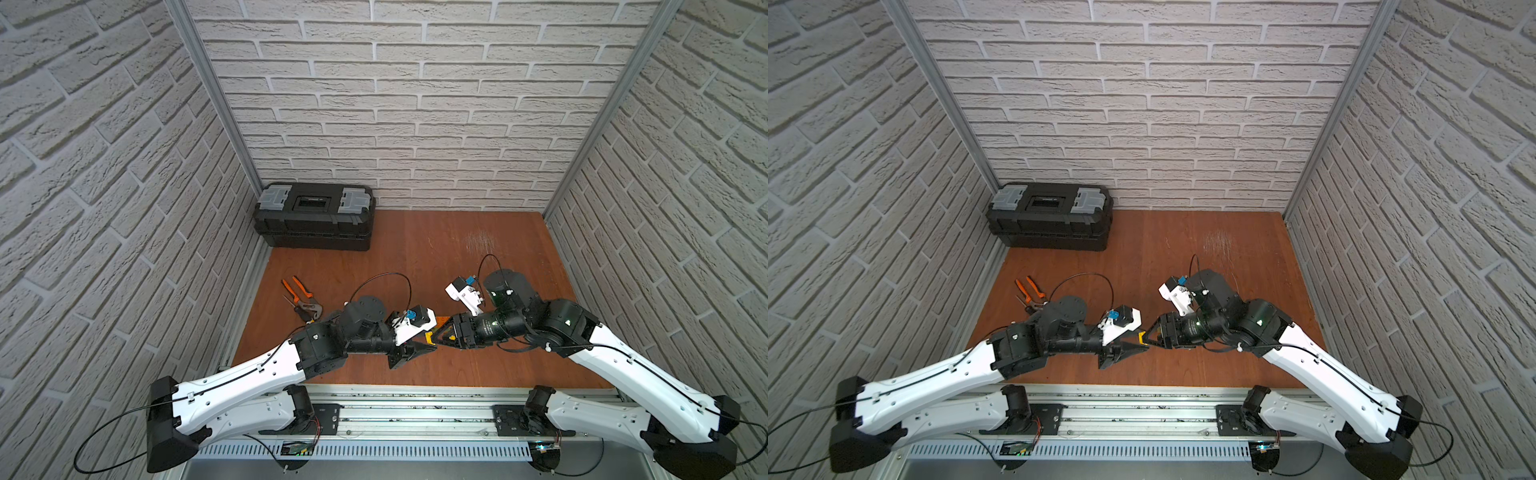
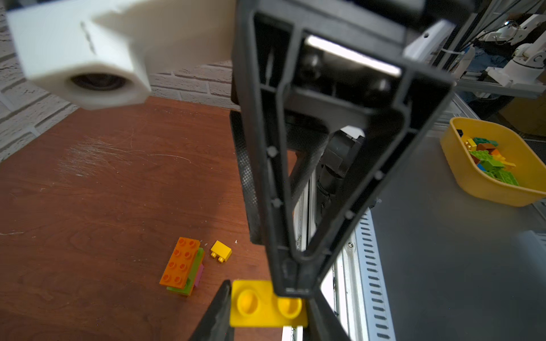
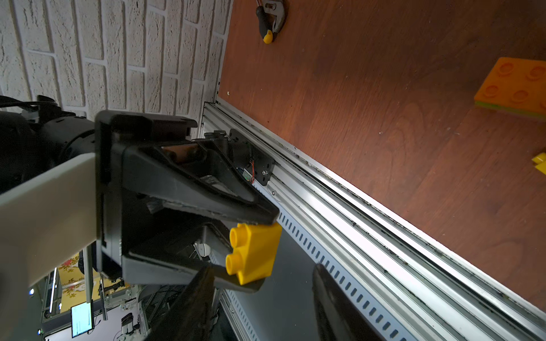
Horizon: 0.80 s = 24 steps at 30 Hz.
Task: Assemble a carrot with lego
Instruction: Pick up the lego brick from the center of the board.
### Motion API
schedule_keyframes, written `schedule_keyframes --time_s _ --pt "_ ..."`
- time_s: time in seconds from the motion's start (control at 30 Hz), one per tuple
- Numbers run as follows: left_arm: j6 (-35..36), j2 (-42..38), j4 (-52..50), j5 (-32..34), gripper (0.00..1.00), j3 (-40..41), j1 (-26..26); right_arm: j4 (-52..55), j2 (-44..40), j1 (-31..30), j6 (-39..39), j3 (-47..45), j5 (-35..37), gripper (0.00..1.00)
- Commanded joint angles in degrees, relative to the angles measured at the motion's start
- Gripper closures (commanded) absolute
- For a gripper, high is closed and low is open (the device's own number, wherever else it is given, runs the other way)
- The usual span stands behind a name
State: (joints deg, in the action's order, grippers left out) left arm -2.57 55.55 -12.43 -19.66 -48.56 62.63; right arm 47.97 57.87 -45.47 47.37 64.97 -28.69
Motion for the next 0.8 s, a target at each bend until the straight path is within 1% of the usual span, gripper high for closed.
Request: schedule_keyframes --time_s 0.0,0.27,0.37,0.57,0.77 --pt "-0.2 0.6 0.1 -1.7 0.77 -2.2 -0.5 -2.2 -0.6 -0.7 0.5 0.9 1.1 0.45" --pt "-0.1 4.3 -0.7 -2.5 0.78 -3.9 -0.5 -3.9 1.2 -4.5 1.8 -0.1 2.1 0.51" --pt "0.0 5.3 -1.3 -2.7 0.79 -4.5 -0.5 -3.8 1.4 -5.4 2.2 0.0 3.0 0.55" --pt "0.1 5.2 -0.8 -2.7 0.79 -4.6 -0.5 -2.8 2.2 -6.1 2.3 -1.1 4.8 0.62" --pt "0.2 5.0 -0.1 -2.9 0.79 -4.7 -0.5 -1.8 4.2 -7.0 2.2 -2.0 6.5 0.65"
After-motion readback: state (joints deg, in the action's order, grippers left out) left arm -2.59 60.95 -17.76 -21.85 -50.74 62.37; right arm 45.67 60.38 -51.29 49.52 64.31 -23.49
